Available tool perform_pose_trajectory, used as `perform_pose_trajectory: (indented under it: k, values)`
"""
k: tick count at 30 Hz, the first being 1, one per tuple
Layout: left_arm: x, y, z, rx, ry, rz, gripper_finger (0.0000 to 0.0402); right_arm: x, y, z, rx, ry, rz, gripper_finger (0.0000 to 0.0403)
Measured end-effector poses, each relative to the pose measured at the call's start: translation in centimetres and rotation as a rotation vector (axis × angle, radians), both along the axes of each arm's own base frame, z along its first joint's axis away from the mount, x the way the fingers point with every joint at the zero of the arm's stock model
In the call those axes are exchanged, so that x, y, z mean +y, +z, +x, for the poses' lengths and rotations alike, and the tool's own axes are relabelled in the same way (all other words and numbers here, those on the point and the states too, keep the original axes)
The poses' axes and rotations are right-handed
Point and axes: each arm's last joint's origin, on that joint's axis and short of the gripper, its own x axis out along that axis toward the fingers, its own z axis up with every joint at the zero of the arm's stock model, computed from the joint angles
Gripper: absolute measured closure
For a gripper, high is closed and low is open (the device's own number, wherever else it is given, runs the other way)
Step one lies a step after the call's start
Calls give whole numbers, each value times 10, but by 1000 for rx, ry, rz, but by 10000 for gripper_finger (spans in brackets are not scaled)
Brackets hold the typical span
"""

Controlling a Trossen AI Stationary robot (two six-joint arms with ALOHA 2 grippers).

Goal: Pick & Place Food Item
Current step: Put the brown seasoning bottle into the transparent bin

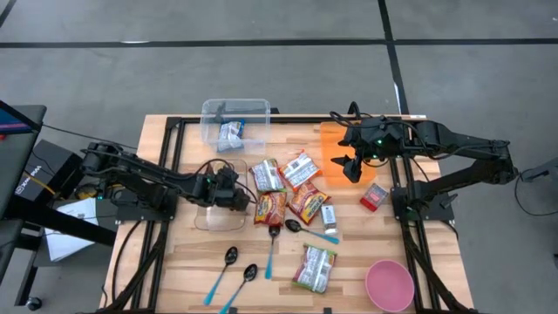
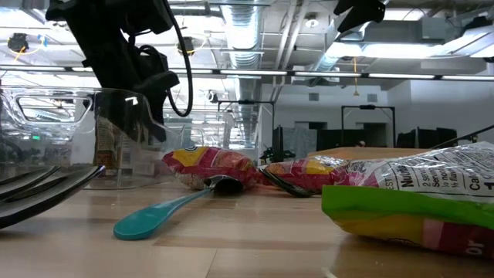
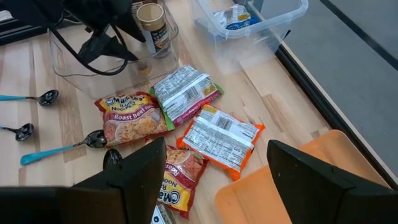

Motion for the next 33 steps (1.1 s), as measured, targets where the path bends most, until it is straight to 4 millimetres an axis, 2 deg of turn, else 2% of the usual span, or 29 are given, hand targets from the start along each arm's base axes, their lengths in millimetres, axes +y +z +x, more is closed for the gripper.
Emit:
perform_pose_trajectory:
  k: [8,17,22,28,33]
  values:
    - [-2,6,5,-91,3,14,172,0,0,0,0,0,0,131]
    - [-16,40,-13,-197,-140,-18,236,0,0,0,-1,1,0,131]
    - [-21,59,-26,-192,-363,-29,290,0,0,0,-1,1,0,131]
    - [-28,61,-32,-76,-723,-47,390,0,-2,2,-7,4,-3,131]
    - [-28,43,-34,21,-826,-27,399,0,-11,3,14,1,8,131]
